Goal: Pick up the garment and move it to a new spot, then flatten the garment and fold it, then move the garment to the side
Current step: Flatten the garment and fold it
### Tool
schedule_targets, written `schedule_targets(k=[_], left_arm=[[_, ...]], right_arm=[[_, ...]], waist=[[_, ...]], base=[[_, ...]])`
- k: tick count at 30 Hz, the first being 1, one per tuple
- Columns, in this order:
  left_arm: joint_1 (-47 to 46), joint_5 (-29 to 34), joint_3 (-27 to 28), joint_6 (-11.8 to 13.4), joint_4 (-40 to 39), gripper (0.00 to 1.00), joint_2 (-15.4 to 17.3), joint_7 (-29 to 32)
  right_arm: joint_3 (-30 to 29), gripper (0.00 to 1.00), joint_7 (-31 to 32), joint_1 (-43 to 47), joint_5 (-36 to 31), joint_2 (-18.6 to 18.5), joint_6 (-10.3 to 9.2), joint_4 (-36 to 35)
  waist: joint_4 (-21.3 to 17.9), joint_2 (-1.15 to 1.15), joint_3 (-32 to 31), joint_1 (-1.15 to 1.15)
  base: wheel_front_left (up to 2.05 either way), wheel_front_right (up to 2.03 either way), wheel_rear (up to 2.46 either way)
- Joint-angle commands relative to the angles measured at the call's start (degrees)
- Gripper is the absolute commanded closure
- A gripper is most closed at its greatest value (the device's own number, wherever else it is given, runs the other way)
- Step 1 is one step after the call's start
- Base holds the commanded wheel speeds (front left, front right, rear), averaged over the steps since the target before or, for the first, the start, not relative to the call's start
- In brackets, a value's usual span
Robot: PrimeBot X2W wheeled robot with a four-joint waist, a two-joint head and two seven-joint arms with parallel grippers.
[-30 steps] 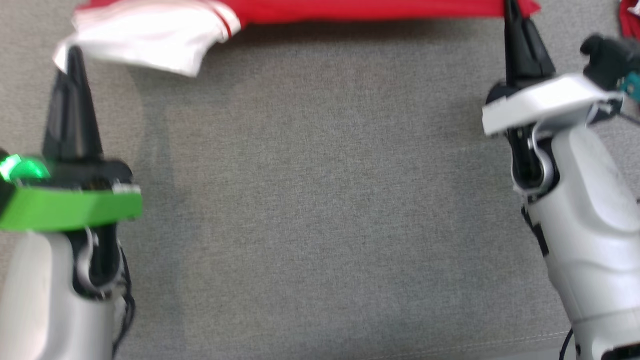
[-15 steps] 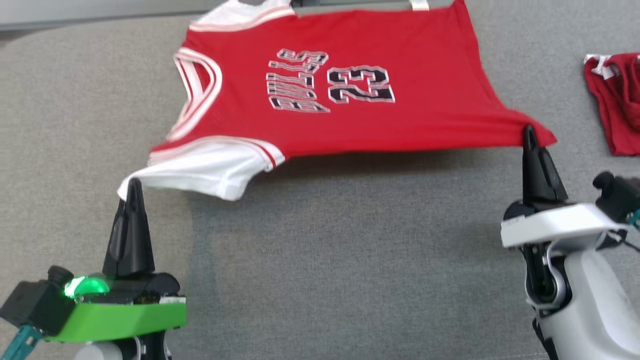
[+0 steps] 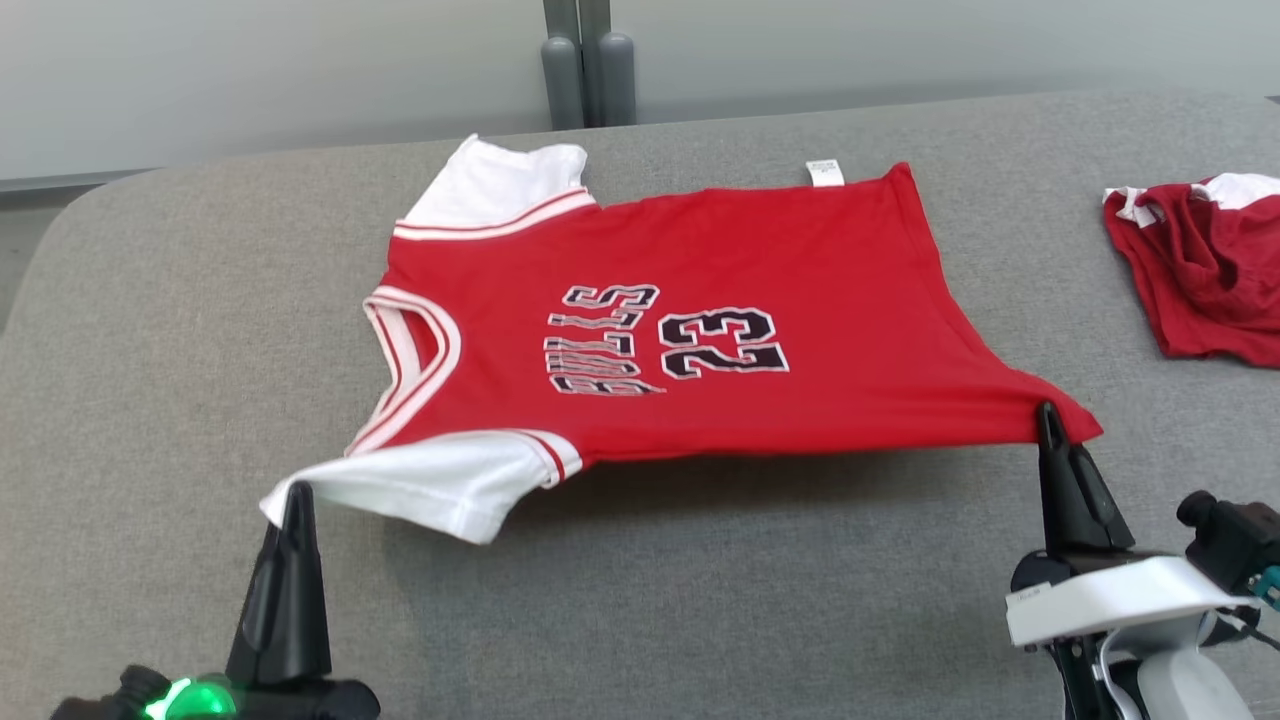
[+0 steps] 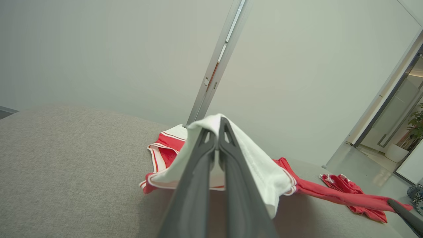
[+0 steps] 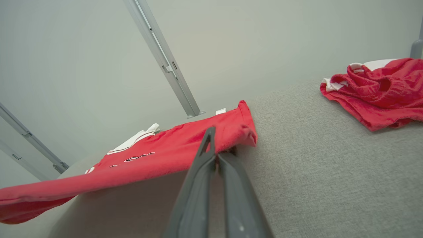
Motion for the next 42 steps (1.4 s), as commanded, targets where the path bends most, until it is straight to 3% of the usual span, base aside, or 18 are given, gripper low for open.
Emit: schedule_targets(k=[1, 10, 22, 31, 42], left_arm=[[1.95, 0.79, -0.09, -0.08, -0.83, 1.0, 0.26, -0.16], [6.78, -0.14, -1.99, -0.08, -0.57, 1.0, 1.03, -0.16], [2.85, -3.26, -3.67, -0.08, 9.94, 1.0, 2.15, -0.16], [-3.07, -5.09, -5.87, -0.08, 16.21, 1.0, 3.04, -0.16], [-18.75, -5.24, -8.66, -0.08, 28.97, 1.0, 3.13, -0.16]], right_arm=[[0.03, 1.0, 0.44, 1.72, -0.24, -0.28, -0.06, -1.12], [0.41, 1.0, 3.75, 7.79, 0.6, -0.1, -0.06, -3.52], [2.75, 1.0, 2.33, 4.48, 3.7, 0.92, -0.04, 9.54], [4.87, 1.0, 0.43, 0.23, 6.22, 0.5, -0.04, 15.33], [4.66, 1.0, -0.3, -8.26, 8.03, 0.89, -0.04, 22.32]], waist=[[-0.3, 0.0, -0.53, 0.01], [0.42, 0.0, 0.12, 0.01], [-0.14, 0.0, 0.5, 0.01], [-0.33, 0.0, 0.86, 0.01], [-1.0, 0.0, 2.47, 0.01]], base=[[0.0, 0.0, 0.0], [0.0, 0.0, 0.0], [0.0, 0.0, 0.0], [0.0, 0.0, 0.0], [0.0, 0.0, 0.0]])
